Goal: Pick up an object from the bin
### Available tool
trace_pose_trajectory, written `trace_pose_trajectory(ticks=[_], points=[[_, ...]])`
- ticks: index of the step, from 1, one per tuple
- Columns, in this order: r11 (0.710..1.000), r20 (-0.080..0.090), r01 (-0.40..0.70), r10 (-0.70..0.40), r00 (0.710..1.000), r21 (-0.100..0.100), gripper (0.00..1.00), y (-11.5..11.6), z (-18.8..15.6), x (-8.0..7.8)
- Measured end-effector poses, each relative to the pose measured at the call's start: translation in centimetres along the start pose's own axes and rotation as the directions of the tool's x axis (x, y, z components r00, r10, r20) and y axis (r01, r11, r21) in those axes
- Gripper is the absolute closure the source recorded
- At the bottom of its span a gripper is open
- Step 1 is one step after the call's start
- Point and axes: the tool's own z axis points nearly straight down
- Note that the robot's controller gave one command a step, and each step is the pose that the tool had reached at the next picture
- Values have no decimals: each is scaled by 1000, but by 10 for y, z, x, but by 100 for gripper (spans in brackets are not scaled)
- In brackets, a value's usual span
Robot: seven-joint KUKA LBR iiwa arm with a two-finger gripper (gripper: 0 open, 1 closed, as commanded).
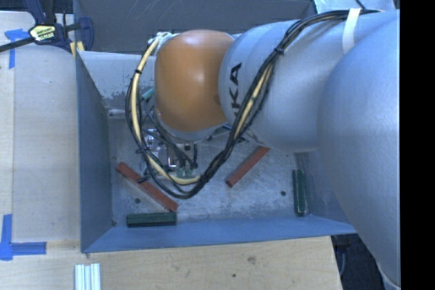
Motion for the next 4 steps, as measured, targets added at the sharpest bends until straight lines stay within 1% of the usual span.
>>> trace_pose_trajectory(ticks=[1, 2, 3, 4], points=[[1000, -9, 3, -3, 1000, 3, 0, 1, 5, 3], [991, -13, -131, 131, 991, 8, 0, -23, 121, -13], [992, -6, -130, 130, 992, 3, 100, -21, 116, -15], [1000, 1, -17, 17, 1000, 1, 100, -45, -40, -42]])
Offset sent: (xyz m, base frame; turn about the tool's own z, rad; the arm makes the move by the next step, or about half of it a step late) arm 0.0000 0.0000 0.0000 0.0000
